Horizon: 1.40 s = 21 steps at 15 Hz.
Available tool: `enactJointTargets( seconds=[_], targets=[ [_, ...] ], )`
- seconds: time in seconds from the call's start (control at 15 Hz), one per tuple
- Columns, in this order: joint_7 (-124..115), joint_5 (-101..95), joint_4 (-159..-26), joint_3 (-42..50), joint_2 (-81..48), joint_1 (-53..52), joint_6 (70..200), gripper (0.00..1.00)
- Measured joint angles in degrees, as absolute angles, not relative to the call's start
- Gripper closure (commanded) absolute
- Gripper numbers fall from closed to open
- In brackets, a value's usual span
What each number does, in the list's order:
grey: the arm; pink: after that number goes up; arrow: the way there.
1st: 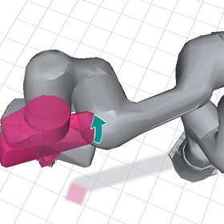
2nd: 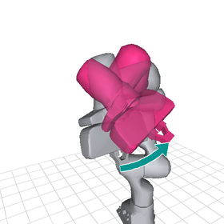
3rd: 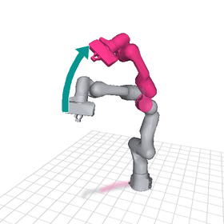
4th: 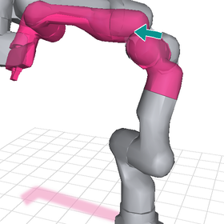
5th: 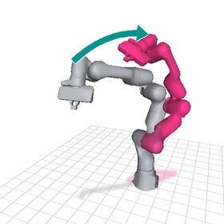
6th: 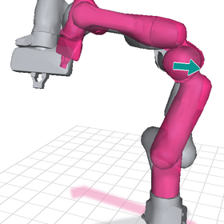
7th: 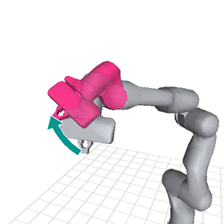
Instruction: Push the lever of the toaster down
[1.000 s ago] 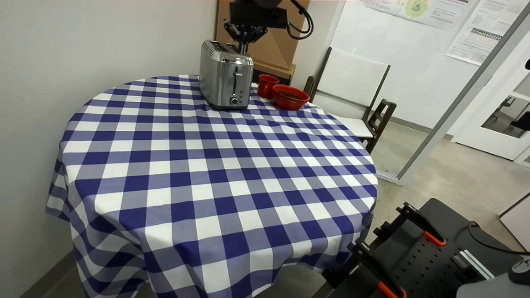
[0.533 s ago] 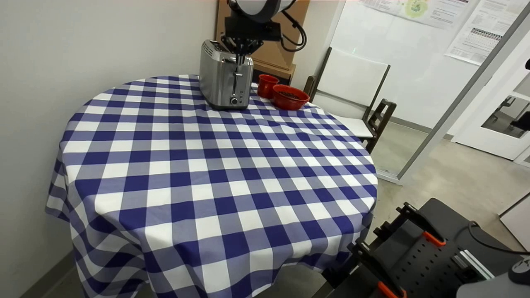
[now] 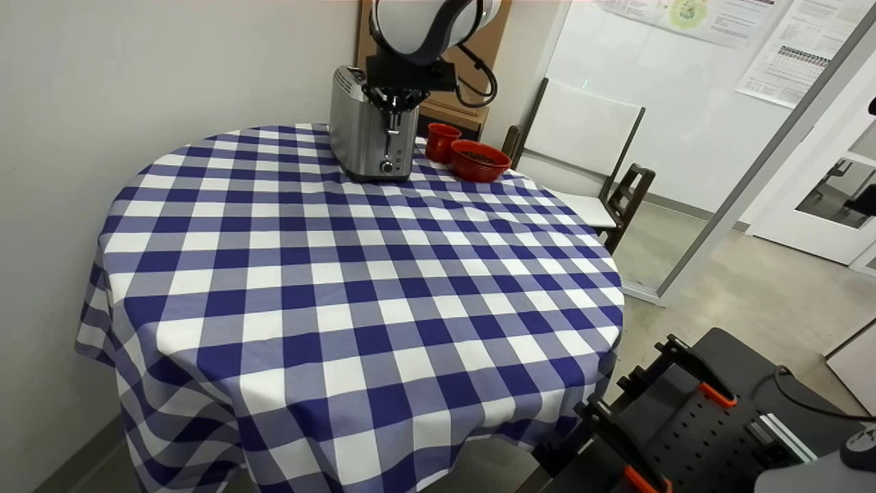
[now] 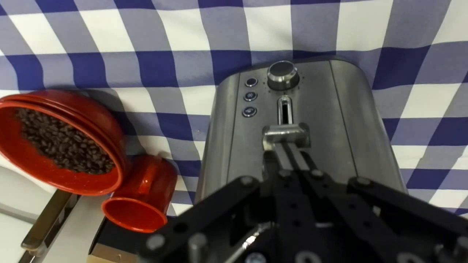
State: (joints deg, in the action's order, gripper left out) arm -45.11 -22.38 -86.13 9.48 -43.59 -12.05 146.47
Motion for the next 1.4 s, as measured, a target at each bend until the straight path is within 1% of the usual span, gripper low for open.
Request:
enactJointTargets(
  seconds=[0.53,0.87,0.93,1.0,1.07,1.13,1.4],
  targets=[
    [-45.08,-21.24,-84.57,10.33,-48.33,-12.18,146.48,1.0],
    [-45.07,-21.2,-83.9,10.67,-48.65,-12.63,145.56,1.0],
    [-45.07,-21.09,-83.72,10.68,-48.69,-12.64,145.28,0.74],
    [-45.07,-20.76,-83.49,10.68,-48.75,-12.64,144.95,0.72],
    [-45.03,-19.93,-83.08,10.67,-48.78,-12.63,143.75,0.66],
    [-44.94,-18.76,-82.65,10.57,-48.81,-12.56,142.06,0.58],
    [-43.19,-13.09,-81.04,9.39,-47.04,-11.52,132.57,0.3]
  ],
)
